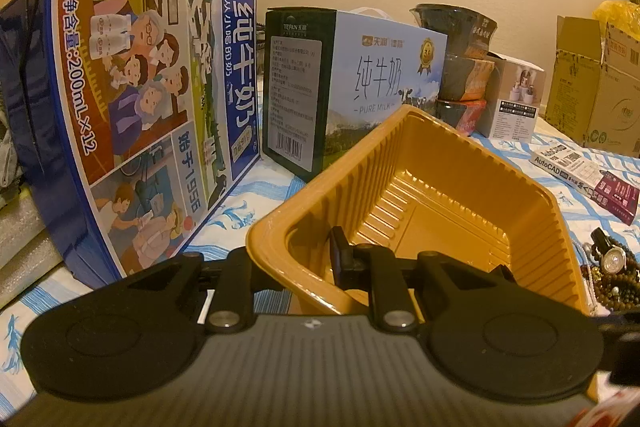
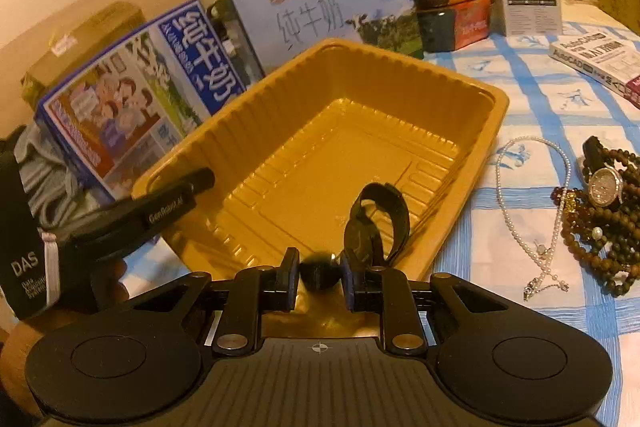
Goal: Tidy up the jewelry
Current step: 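Carry the black item into the orange tray and open the right gripper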
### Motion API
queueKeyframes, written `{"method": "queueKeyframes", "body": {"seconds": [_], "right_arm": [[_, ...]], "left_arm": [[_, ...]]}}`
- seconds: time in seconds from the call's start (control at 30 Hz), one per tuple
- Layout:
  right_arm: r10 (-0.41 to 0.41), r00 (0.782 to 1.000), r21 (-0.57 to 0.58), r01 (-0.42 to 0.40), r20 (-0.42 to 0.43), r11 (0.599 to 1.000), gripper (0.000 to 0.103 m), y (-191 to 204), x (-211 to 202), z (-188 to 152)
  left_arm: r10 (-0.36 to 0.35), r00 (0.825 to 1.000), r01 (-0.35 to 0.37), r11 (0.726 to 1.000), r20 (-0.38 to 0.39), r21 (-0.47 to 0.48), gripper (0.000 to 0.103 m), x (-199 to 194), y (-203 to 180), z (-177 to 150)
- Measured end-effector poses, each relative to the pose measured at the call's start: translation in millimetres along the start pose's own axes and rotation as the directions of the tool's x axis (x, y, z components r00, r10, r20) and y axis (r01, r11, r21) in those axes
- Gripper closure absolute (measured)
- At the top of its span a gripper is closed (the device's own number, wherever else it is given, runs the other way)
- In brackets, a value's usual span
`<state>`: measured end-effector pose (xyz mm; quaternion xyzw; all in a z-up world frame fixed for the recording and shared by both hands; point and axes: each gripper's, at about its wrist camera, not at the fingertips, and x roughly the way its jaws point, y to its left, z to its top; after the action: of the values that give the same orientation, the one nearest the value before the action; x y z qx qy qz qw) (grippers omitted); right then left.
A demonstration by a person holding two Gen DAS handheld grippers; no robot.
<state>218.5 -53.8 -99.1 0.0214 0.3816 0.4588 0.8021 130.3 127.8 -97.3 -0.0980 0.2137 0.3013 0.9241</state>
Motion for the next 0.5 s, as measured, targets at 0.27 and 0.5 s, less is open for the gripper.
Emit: {"method": "queueKeyframes", "body": {"seconds": [0.27, 0.5], "right_arm": [[-0.075, 0.990, 0.080, 0.065, 0.123, 0.995, 0.074, -24.0, -43.5, -2.4], [-0.226, 0.969, 0.182, 0.206, 0.098, 0.962, 0.074, -71.2, -72.0, -22.7]], "left_arm": [[-0.001, 1.000, 0.001, 1.000, -0.002, -0.003, 0.085, 1.4, 1.2, 0.1], [-0.005, 1.000, 0.005, 1.000, -0.007, -0.008, 0.085, 3.0, 2.7, -0.2]]}}
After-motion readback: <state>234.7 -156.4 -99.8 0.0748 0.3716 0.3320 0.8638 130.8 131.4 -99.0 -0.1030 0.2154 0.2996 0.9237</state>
